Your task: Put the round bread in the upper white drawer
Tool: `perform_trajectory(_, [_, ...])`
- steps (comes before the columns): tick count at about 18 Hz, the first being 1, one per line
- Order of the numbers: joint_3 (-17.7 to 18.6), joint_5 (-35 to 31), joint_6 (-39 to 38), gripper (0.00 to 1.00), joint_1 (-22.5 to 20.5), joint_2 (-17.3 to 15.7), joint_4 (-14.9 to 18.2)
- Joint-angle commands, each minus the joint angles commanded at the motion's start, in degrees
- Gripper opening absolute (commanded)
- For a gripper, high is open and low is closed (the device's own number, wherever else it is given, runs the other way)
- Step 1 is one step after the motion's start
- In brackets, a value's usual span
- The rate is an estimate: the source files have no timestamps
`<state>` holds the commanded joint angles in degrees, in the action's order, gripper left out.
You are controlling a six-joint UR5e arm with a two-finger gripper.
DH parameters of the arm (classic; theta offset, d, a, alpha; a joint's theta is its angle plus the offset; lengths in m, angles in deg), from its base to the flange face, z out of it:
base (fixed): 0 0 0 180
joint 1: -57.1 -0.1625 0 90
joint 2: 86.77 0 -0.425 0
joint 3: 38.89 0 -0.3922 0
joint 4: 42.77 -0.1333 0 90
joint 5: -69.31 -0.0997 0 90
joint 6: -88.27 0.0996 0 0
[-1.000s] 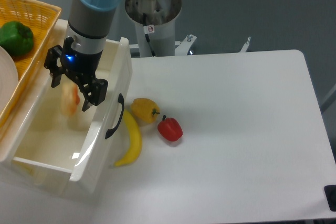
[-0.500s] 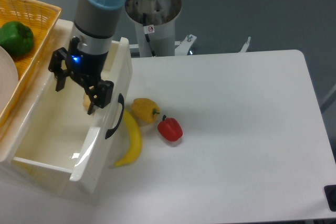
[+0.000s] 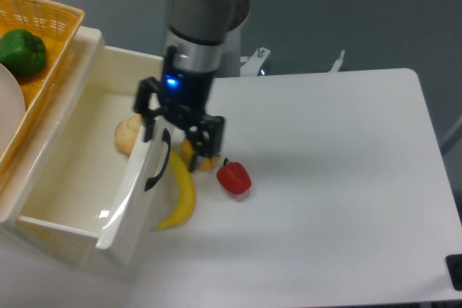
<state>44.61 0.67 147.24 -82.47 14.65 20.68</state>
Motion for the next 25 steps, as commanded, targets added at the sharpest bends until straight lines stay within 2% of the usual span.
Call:
perform_trajectory(4, [-0.9, -8.2, 4.7, 1.00, -0.6, 3.3, -0.1])
perform_trajectory(7, [-0.8, -10.6, 5.5, 1.00, -1.7, 5.4, 0.3])
perform_trajectory(11, [-0.4, -19.2, 6.6, 1.00, -2.2, 9.2, 0.4])
perform_trajectory(19, [-0.4, -21.2, 16.0, 1.00, -5.9, 14.1, 2.2])
perform_trajectory(21, [-0.4, -23.8, 18.1, 1.00, -6.2, 15.4, 2.4])
perform_trajectory(25, [-0.9, -24.0, 18.9, 1.00, -6.8, 16.8, 2.3])
